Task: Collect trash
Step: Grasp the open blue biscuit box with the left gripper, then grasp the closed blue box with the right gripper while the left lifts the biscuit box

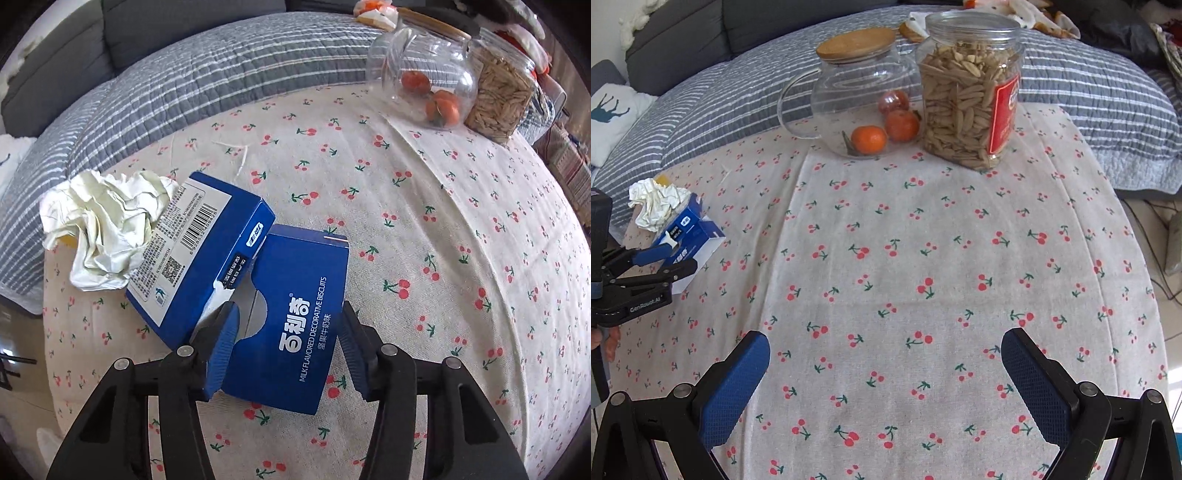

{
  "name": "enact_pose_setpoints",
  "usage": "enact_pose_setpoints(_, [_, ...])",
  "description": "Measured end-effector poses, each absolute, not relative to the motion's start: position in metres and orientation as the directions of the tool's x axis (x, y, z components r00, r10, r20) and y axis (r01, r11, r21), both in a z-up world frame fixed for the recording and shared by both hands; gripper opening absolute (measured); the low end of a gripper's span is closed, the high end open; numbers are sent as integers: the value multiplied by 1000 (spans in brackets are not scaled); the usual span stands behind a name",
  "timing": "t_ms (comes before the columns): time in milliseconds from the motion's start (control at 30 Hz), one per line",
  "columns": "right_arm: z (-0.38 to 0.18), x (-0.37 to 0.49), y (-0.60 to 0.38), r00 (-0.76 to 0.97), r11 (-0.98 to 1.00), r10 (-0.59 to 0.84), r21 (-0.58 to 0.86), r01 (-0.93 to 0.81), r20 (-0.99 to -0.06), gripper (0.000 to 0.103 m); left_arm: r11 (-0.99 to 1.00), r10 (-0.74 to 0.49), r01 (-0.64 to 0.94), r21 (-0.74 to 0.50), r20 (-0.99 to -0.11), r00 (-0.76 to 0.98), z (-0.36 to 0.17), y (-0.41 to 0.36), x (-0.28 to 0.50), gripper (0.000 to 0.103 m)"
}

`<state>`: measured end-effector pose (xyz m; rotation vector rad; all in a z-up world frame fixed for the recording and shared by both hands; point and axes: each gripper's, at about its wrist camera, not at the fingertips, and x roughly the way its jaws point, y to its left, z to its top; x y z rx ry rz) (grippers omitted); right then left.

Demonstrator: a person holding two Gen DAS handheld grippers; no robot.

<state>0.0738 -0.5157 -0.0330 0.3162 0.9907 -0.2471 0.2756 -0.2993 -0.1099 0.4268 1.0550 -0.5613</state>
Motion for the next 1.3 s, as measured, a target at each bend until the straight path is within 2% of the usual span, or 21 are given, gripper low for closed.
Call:
enact_pose_setpoints(133, [-37, 73, -521, 511, 920, -60, 151, 361, -857, 103, 817, -242, 577, 18, -896, 372, -108, -290, 282, 53])
enact_pose_setpoints(200, [-39, 72, -522, 503, 919, -61, 148, 364, -862, 103, 811, -234, 584, 32, -897, 375, -107, -291, 278, 41])
enact_pose_setpoints(400, [-39, 72, -524, 495, 919, -71, 136, 370, -866, 103, 799, -252, 602, 19, -897, 363, -100, -287, 252, 41])
enact_pose_setpoints(1067, [-36, 95, -476, 485, 947, -60, 104, 303, -872, 103, 820, -434, 530, -216, -838, 331, -37, -185, 173, 41])
enact_pose_setpoints(1300, [-40, 112, -445, 473, 964, -50, 82, 254, -880, 103, 818, -470, 521, -245, -806, 359, -13, -153, 153, 41])
